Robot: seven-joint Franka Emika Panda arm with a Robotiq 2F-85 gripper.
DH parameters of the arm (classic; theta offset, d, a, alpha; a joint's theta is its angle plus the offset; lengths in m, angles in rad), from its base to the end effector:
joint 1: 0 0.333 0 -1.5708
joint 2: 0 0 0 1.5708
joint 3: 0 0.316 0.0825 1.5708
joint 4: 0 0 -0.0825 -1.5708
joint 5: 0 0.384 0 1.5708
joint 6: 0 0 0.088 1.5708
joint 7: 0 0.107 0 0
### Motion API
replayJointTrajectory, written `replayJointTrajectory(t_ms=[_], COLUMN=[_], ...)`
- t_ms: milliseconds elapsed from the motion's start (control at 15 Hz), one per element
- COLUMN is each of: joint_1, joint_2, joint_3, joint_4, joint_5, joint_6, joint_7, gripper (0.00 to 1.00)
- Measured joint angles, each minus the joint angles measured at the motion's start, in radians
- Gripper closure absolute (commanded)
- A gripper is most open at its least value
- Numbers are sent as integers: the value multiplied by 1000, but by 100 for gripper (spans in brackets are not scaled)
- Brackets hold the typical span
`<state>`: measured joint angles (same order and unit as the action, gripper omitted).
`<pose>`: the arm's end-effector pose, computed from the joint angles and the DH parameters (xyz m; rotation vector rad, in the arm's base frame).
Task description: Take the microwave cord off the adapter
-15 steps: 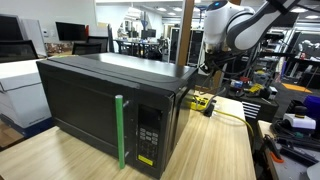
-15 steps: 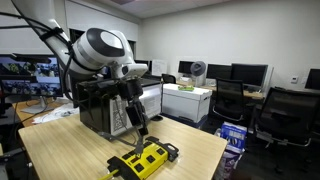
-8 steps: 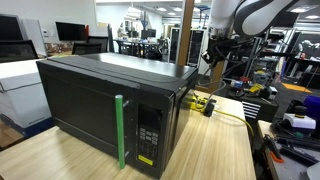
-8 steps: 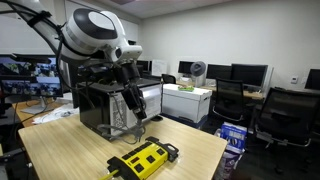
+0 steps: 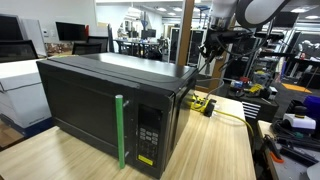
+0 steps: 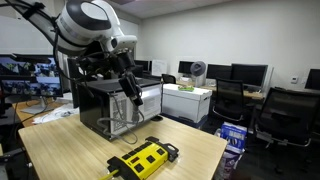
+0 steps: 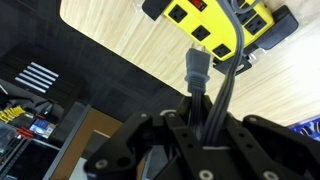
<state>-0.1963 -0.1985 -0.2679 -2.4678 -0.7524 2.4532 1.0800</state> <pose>0.4221 -0.2116 0.3829 2.3845 -1.2965 0.4373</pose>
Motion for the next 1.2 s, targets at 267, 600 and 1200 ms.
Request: replayJointTrajectory(t_ms=[267, 600, 1200], joint_1=[5, 10, -20], joint_2=[-25, -60, -78], joint_3=[27, 68, 111], joint_4=[-3, -35, -170], joint_5=[128, 375, 410], joint_6=[0, -45, -3], joint_7=[-146, -474, -558], gripper=[95, 95, 96])
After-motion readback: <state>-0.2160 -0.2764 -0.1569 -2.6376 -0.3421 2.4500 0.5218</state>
